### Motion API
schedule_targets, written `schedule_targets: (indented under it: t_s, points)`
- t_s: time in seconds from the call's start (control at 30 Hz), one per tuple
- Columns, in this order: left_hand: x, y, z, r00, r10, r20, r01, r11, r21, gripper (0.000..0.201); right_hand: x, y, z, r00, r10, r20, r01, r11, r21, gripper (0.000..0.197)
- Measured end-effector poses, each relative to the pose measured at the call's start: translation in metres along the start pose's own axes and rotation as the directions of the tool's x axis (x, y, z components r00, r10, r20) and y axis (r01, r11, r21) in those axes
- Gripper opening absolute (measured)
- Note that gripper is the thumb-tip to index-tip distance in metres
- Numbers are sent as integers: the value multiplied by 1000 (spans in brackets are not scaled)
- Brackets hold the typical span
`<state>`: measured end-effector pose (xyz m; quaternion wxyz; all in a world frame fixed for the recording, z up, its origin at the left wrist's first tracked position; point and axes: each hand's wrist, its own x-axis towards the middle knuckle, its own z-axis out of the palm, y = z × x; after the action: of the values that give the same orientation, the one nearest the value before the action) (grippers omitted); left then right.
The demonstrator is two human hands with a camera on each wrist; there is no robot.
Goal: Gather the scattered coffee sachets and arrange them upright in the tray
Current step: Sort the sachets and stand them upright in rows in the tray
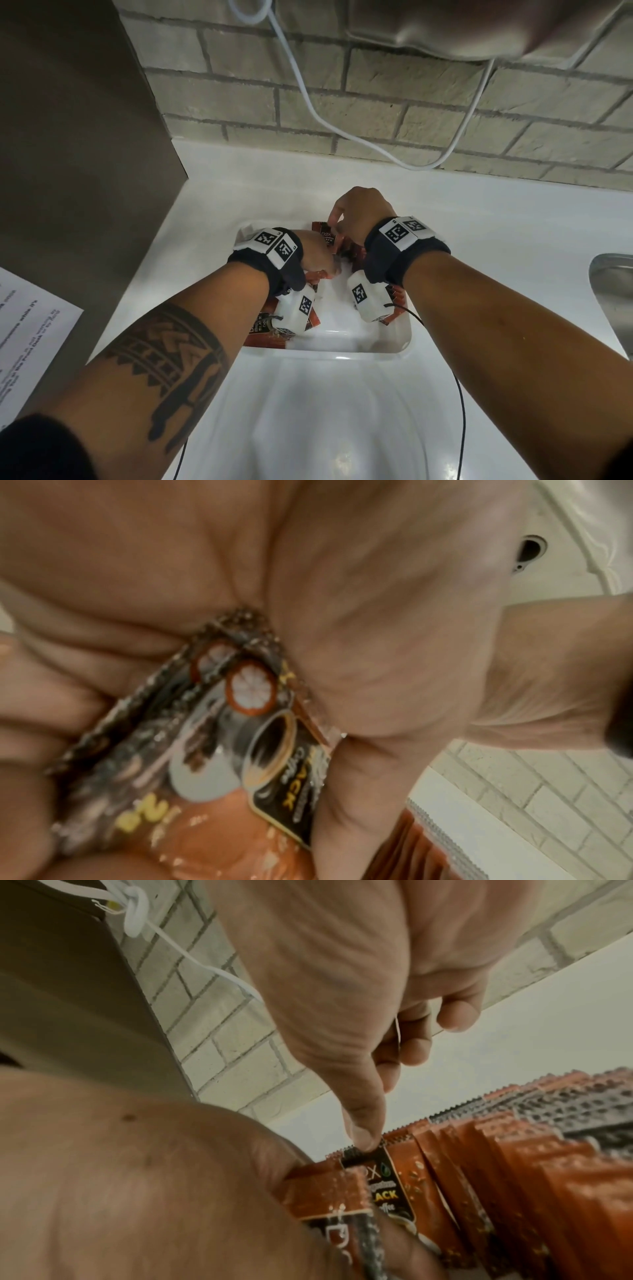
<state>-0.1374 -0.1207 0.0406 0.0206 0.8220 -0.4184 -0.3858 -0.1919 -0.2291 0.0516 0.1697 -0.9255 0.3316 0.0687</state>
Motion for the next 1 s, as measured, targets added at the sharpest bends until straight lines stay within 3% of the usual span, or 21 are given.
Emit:
schedule_targets:
  t_s: [0.13,0.27,0.4,0.47,0.53,0.6,0.63,0.8,0.93,1.0]
  points:
    - [-1,2,-2,997,-47,64,46,999,17,41,-4,1,-6,1000,-15,-13,15,1000,4,23]
    - [-3,-1,-5,998,-55,33,55,998,-17,34,-11,3,-21,999,-41,-36,42,998,38,23]
    - [-13,-9,-12,998,-40,55,52,968,-247,28,-25,5,-35,993,-113,-24,112,993,-28,20]
    - [-19,-15,-15,999,-6,54,31,879,-476,25,-35,11,-40,988,-148,37,147,989,17,21]
    - [-28,-20,-18,998,47,32,-9,691,-723,27,-43,15,-41,982,-154,105,140,982,129,23]
    - [-33,-25,-20,991,133,-20,-87,527,-846,30,-45,18,-38,987,-139,79,116,963,242,20]
    - [-36,-25,-20,984,169,-50,-128,492,-861,32,-45,19,-37,991,-128,36,112,946,303,17]
    - [-41,-31,-21,968,183,-174,-245,511,-824,26,-44,19,-42,987,-141,-76,160,867,471,11]
    - [-45,-41,-20,977,143,-161,-209,460,-863,35,-42,22,-45,983,-130,-126,172,887,429,8]
    - [-48,-43,-19,979,104,-177,-205,475,-856,29,-42,23,-45,981,-120,-150,171,902,397,8]
